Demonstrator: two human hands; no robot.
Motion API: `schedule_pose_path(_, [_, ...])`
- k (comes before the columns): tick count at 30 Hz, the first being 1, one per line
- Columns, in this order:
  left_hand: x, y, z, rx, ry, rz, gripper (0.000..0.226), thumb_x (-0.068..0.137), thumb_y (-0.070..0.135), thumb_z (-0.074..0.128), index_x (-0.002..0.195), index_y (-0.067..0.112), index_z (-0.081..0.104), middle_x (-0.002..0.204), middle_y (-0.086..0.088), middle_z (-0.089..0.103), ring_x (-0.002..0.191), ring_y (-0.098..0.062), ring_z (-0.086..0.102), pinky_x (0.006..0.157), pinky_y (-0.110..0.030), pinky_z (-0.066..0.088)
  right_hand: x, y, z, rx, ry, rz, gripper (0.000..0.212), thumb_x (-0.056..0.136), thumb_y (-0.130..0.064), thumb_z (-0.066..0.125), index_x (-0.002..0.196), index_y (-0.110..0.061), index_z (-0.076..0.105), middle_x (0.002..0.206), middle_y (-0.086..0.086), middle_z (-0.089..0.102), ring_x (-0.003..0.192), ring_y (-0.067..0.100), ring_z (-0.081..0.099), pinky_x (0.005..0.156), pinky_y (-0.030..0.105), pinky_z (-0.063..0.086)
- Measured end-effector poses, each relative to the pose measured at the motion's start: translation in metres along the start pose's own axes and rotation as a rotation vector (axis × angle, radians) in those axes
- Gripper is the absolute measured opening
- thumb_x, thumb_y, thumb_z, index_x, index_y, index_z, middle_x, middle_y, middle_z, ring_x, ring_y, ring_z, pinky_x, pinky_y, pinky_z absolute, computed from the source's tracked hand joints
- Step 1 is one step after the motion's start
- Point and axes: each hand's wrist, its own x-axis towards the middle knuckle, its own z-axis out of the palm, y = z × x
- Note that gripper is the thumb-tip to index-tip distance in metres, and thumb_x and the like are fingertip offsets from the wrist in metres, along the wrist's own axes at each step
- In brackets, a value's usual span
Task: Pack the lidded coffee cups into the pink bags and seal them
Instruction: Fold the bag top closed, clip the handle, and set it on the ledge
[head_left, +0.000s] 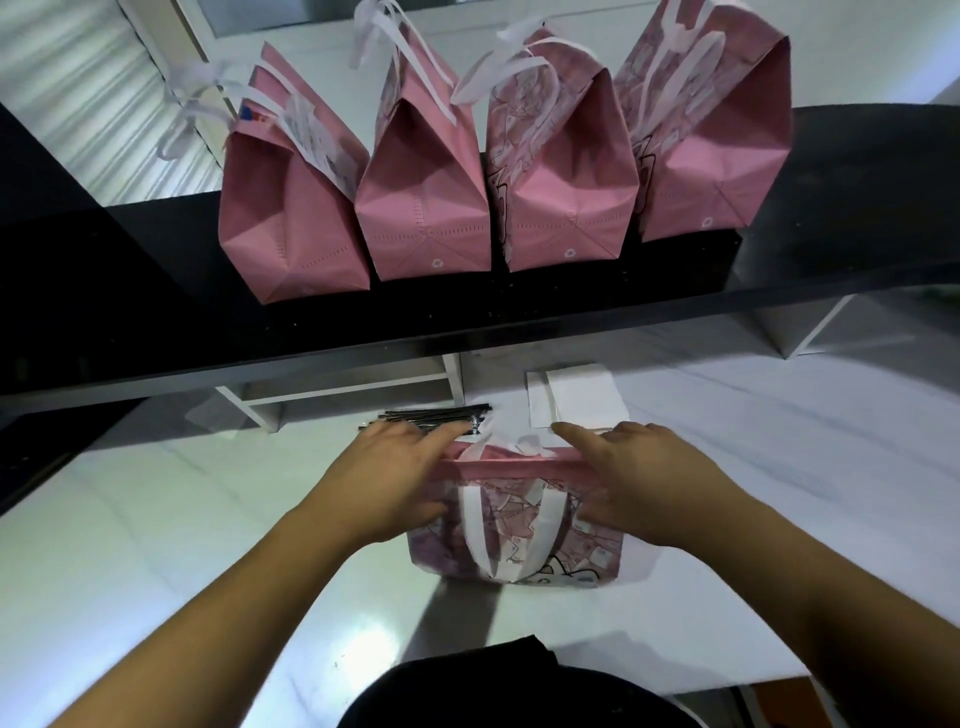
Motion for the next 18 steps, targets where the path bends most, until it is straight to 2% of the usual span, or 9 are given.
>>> schedule_pose_path(3, [0.011,0.02,0.003,0.011,-0.012,-0.03,0.1,0.079,0.06,0.067,0.156,0.044,0.005,0.119,0.004,0.07,0.111,-0.024,0.06,0.101,-0.038,0.043,0.013,-0.013,0.004,-0.068,-0.093,0.017,0.079,0.082,-0.053,0.066,0.15,-0.032,0.032,0.103,0.001,0.073,0.093,0.026,0.063,0.081,0.037,0.046])
schedule_pose_path(5, [0.014,0.025,0.003,-0.059,-0.018,-0.063,0.102,0.08,0.053,0.07,0.156,0.046,0.003,0.124,0.009,0.071,0.115,-0.023,0.061,0.103,-0.038,0.044,0.018,-0.016,0.004,-0.051,-0.131,0.035,0.074,0.083,-0.041,0.067,0.148,-0.031,0.034,0.098,0.001,0.071,0.082,0.025,0.059,0.073,0.034,0.046])
schedule_pose_path(7, [0.011,0.024,-0.001,-0.263,-0.018,-0.115,0.104,0.078,0.045,0.078,0.156,0.053,0.009,0.126,0.018,0.07,0.115,-0.014,0.064,0.1,-0.038,0.05,0.02,-0.013,0.003,0.089,-0.17,0.083,0.079,0.08,-0.033,0.067,0.151,-0.033,0.031,0.102,0.0,0.071,0.086,0.025,0.062,0.073,0.035,0.054])
schedule_pose_path(9, [0.005,0.022,-0.003,-0.541,0.007,-0.177,0.101,0.079,0.039,0.084,0.152,0.059,0.018,0.116,0.024,0.069,0.104,0.0,0.067,0.093,-0.032,0.056,0.018,-0.009,0.003,0.297,-0.159,0.13,0.085,0.08,-0.03,0.07,0.155,-0.035,0.029,0.116,-0.003,0.071,0.098,0.024,0.066,0.08,0.039,0.059])
schedule_pose_path(12, [-0.003,0.023,-0.002,-0.741,0.06,-0.267,0.084,0.082,0.034,0.085,0.142,0.062,0.033,0.108,0.024,0.069,0.098,0.007,0.068,0.084,-0.019,0.056,0.012,-0.004,0.002,0.571,-0.089,0.17,0.083,0.084,-0.033,0.078,0.155,-0.036,0.033,0.112,-0.016,0.07,0.095,0.009,0.067,0.079,0.025,0.055])
schedule_pose_path(14, [-0.003,0.027,-0.003,-0.793,0.123,-0.284,0.058,0.086,0.029,0.083,0.126,0.059,0.054,0.106,0.021,0.072,0.097,0.004,0.069,0.082,-0.017,0.056,0.008,-0.002,0.004,0.708,-0.047,0.192,0.06,0.086,-0.038,0.079,0.139,-0.043,0.051,0.093,-0.024,0.069,0.084,-0.003,0.066,0.07,0.017,0.051])
schedule_pose_path(16, [-0.002,0.033,-0.007,-0.828,0.175,-0.299,0.043,0.089,0.022,0.081,0.101,0.062,0.069,0.099,0.025,0.075,0.092,0.003,0.071,0.077,-0.013,0.054,0.007,-0.001,0.003,0.71,-0.005,0.196,0.015,0.088,-0.039,0.076,0.099,-0.039,0.066,0.081,-0.022,0.068,0.074,-0.003,0.063,0.06,0.021,0.05])
schedule_pose_path(17, [-0.002,0.036,-0.01,-0.832,0.195,-0.317,0.041,0.091,0.022,0.079,0.093,0.062,0.071,0.095,0.026,0.075,0.088,0.003,0.071,0.072,-0.014,0.054,0.006,0.0,0.002,0.676,0.008,0.177,0.011,0.09,-0.04,0.073,0.087,-0.033,0.066,0.079,-0.018,0.068,0.072,0.002,0.062,0.059,0.028,0.051])
schedule_pose_path(18, [-0.002,0.038,-0.012,-0.833,0.207,-0.334,0.037,0.092,0.024,0.078,0.089,0.06,0.072,0.092,0.026,0.075,0.084,0.002,0.072,0.068,-0.016,0.056,0.006,0.0,0.002,0.634,0.018,0.148,0.018,0.092,-0.042,0.07,0.081,-0.028,0.065,0.078,-0.013,0.068,0.071,0.007,0.062,0.061,0.033,0.053])
